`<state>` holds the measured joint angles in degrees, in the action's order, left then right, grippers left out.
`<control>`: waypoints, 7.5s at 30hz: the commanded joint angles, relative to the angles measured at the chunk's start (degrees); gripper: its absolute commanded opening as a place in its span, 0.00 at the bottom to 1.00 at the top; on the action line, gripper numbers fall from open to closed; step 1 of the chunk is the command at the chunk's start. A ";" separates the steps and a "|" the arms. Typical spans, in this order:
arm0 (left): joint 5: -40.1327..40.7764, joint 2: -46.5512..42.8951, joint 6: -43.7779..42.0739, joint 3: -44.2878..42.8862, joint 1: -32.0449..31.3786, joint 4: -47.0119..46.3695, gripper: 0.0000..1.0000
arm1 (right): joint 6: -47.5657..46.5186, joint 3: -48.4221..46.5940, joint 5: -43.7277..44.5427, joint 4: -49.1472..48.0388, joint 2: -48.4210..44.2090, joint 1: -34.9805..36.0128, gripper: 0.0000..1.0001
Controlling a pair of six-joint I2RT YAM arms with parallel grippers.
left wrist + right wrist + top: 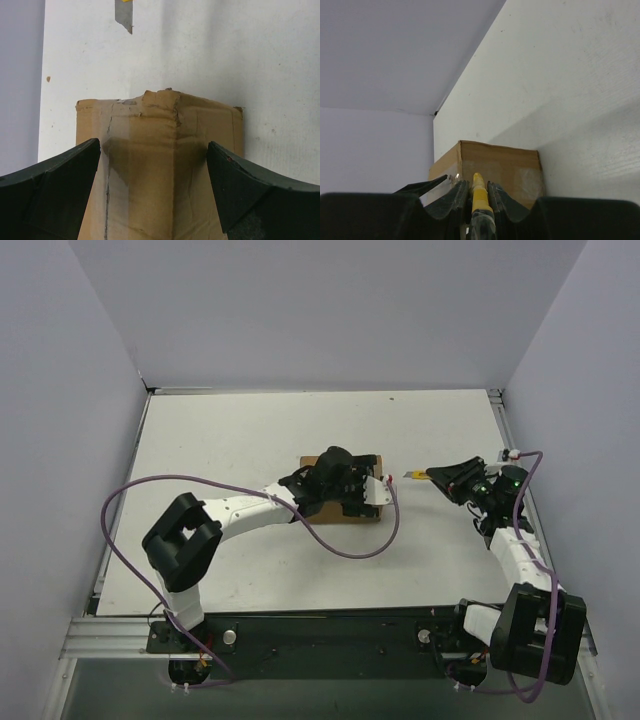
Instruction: Unpack the express box
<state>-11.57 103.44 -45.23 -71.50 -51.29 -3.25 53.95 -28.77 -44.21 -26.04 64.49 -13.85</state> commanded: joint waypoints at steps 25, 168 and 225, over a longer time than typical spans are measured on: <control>0.67 2.12 12.62 -6.37 1.19 -0.45 0.93 | 7.04 -9.45 2.90 -17.28 15.93 7.43 0.00; -16.56 -1.84 35.30 -26.66 14.01 16.52 0.66 | -52.27 -16.58 2.53 38.26 -2.96 13.48 0.00; -30.87 -18.11 -21.63 -3.20 16.49 34.00 0.82 | -36.55 -29.16 13.36 37.99 7.33 18.77 0.00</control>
<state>-38.50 83.22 -49.69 -71.35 -32.27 27.53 11.18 -65.12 -24.80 9.30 75.99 4.23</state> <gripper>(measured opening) 0.817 0.187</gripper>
